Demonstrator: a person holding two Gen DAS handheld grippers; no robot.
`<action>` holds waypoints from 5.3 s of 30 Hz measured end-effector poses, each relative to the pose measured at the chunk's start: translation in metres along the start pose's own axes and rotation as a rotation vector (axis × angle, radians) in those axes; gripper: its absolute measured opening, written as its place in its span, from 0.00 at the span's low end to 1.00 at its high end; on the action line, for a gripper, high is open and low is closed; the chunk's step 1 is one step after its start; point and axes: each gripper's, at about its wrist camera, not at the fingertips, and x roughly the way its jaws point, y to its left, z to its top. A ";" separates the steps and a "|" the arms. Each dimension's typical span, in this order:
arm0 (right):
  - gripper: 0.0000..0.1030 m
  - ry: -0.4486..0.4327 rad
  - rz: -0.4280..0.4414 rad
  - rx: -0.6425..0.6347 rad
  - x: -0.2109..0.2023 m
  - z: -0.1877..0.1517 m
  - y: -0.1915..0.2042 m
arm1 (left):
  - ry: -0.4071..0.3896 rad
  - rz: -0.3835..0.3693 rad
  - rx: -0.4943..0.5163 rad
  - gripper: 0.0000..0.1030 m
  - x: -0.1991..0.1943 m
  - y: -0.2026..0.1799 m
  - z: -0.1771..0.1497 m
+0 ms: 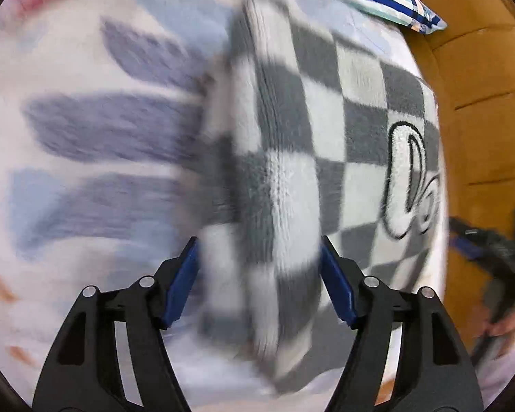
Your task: Fold large clothes
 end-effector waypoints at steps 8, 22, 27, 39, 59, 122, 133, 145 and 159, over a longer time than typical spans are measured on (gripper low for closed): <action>0.21 0.012 0.114 -0.233 0.000 -0.001 0.081 | -0.075 0.008 0.119 0.35 -0.036 -0.043 0.005; 0.20 -0.080 0.070 -0.080 0.001 0.067 0.094 | -0.102 -0.066 0.009 0.06 -0.020 -0.005 0.078; 0.15 -0.072 0.105 -0.053 0.051 0.121 0.109 | -0.104 -0.061 -0.022 0.05 0.035 -0.018 0.163; 0.19 -0.030 0.022 -0.060 0.017 0.041 0.113 | -0.057 -0.021 0.103 0.06 -0.016 -0.025 0.085; 0.23 0.161 -0.032 0.046 0.041 -0.108 0.108 | -0.010 0.116 0.264 0.12 0.016 -0.020 -0.060; 0.90 -0.665 -0.265 0.042 -0.319 -0.397 0.464 | -0.546 0.080 0.560 0.91 -0.503 0.187 -0.232; 0.91 -0.735 -0.250 -0.010 -0.321 -0.373 0.469 | -0.560 0.072 0.536 0.91 -0.502 0.179 -0.215; 0.91 -0.743 -0.226 0.004 -0.317 -0.353 0.465 | -0.574 0.074 0.558 0.91 -0.498 0.172 -0.203; 0.91 -0.715 -0.234 0.022 -0.311 -0.358 0.468 | -0.532 0.053 0.547 0.91 -0.487 0.178 -0.198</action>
